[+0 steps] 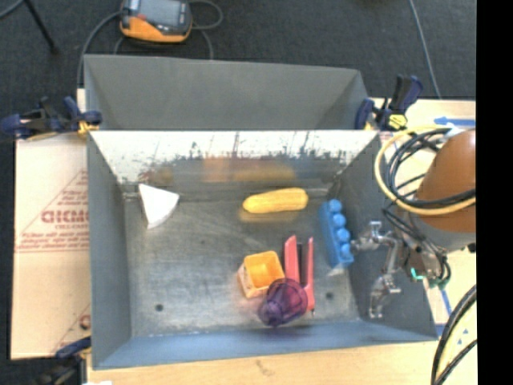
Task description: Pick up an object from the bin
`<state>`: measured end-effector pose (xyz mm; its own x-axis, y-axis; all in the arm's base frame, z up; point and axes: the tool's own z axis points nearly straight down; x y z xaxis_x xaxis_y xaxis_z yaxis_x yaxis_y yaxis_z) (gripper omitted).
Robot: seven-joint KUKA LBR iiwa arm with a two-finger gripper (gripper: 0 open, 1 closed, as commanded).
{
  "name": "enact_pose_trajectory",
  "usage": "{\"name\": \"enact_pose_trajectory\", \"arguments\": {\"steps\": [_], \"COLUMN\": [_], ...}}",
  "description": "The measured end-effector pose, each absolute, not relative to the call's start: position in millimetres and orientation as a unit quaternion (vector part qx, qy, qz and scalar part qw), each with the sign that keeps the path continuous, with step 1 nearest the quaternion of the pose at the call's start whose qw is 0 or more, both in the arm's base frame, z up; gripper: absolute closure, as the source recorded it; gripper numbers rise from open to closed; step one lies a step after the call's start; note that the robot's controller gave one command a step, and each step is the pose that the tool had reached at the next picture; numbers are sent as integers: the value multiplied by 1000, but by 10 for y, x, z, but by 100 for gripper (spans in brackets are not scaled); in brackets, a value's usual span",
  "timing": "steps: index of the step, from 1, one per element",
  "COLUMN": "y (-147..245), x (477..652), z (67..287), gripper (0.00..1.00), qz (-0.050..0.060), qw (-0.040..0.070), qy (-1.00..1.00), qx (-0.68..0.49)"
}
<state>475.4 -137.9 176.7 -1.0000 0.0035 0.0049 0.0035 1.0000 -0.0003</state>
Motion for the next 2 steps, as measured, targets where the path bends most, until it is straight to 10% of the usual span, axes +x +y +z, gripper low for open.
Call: {"name": "enact_pose_trajectory", "arguments": {"steps": [1, 2], "y": [-1375, -1370], "x": [4774, 4834], "z": [1807, 1199], "gripper": [0, 0], "qz": [1, 2], "qw": [-1, -5], "qy": [-1000, -1000], "qx": [0, 22]}}
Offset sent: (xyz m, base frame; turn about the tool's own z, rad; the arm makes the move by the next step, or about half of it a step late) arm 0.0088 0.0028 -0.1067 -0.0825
